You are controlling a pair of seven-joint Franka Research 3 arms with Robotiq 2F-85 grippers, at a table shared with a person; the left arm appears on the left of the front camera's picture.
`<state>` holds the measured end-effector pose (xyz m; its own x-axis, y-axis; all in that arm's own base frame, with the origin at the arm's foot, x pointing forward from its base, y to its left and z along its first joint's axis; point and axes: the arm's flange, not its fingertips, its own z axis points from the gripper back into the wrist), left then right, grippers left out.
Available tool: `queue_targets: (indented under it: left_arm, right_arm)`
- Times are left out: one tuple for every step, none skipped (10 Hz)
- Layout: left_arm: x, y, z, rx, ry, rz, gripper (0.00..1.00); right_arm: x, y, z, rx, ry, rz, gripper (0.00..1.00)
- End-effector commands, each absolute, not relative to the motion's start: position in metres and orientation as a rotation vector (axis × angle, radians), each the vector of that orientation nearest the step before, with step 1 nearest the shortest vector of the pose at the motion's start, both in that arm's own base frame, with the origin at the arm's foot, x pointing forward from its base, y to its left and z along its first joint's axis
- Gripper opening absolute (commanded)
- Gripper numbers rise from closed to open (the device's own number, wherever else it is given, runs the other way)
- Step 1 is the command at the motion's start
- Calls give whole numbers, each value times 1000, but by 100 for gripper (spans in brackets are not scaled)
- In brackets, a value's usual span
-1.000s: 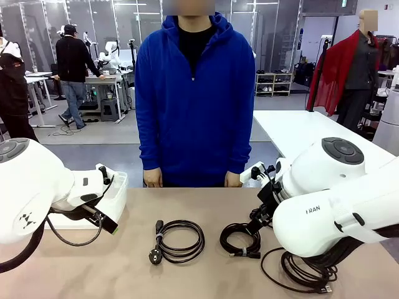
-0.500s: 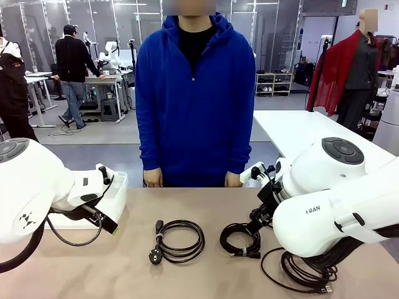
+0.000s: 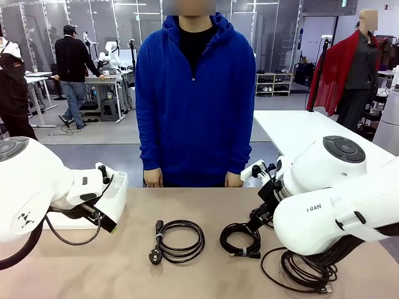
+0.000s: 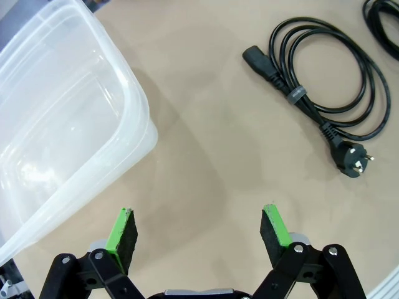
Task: Organize and store the cables.
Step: Place the Power Cable into the Organizing box.
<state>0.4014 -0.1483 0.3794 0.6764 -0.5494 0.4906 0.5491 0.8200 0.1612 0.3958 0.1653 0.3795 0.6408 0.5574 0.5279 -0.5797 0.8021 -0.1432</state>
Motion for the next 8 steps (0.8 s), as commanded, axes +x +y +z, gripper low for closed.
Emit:
queue_targets:
  left_arm:
    - [396, -151, 396, 3, -514, -608, 100]
    - [393, -149, 402, -37, -507, -615, 100]
    - [388, -147, 408, -61, -499, -632, 100]
    - [385, -147, 416, -53, -496, -654, 100]
    - [380, -148, 428, -65, -477, -678, 100]
    - [372, -145, 446, -71, -459, -713, 100]
    - [365, -138, 467, -76, -435, -755, 100]
    - [357, -129, 492, -76, -431, -805, 100]
  right_arm:
    - [397, 161, 388, 79, -579, 654, 100]
    - [398, 160, 393, 82, -579, 656, 100]
    - [397, 160, 400, 92, -578, 664, 100]
    - [397, 159, 408, 92, -579, 668, 100]
    - [396, 157, 424, 89, -590, 671, 100]
    - [393, 152, 447, 106, -589, 684, 100]
    - [390, 145, 475, 107, -578, 712, 100]
    - [388, 135, 507, 111, -596, 732, 100]
